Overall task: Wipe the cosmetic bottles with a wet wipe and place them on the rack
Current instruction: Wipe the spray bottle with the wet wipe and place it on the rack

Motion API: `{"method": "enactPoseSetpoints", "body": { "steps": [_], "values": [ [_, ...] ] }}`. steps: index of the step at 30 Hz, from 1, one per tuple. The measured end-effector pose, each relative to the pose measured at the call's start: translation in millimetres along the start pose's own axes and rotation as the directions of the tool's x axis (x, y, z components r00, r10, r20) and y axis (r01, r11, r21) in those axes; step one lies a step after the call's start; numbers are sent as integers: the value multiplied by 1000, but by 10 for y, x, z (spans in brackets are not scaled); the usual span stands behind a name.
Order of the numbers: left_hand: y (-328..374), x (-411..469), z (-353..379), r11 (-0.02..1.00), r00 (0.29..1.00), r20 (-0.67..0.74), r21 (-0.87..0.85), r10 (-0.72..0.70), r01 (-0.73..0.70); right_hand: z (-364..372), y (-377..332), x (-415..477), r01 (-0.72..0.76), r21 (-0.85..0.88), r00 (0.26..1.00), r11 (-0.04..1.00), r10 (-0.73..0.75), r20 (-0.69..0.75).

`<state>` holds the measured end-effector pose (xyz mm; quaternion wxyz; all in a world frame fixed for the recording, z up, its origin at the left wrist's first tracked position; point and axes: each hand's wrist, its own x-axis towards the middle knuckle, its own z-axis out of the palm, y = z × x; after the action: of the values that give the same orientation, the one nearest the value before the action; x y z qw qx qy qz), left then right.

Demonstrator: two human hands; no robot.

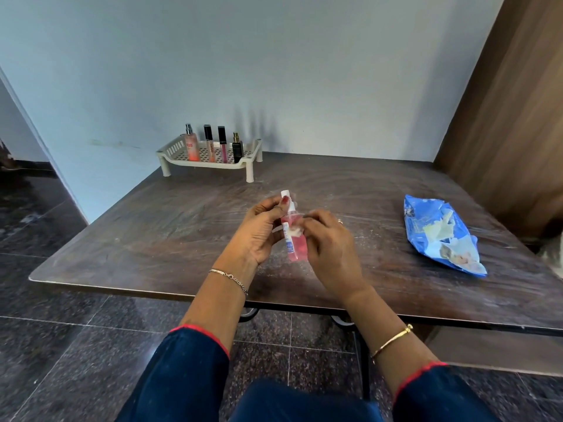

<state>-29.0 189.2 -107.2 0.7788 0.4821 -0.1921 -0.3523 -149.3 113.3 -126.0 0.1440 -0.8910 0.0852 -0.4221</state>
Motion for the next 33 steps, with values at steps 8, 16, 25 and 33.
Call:
{"method": "enactPoseSetpoints", "body": {
  "steps": [8, 16, 25, 33],
  "values": [
    [-18, -64, -55, 971, 999, 46, -238, 15, -3, 91, 22, 25, -415, 453, 894, 789, 446, 42],
    [-53, -56, -67, 911, 999, 9, -412, -31, 31, -71, -58, -265, -26, 98, 993, 995, 37, -111],
    [3, -131, 88, 965, 998, 64, -260, -21, 37, -62, -76, 165, -106, 49, 994, 993, 108, -31],
    [36, -103, 28, 871, 995, -91, -486, 34, -74, -26, -66, -27, -558, 801, 661, 219, 701, 269]
  ]
}}
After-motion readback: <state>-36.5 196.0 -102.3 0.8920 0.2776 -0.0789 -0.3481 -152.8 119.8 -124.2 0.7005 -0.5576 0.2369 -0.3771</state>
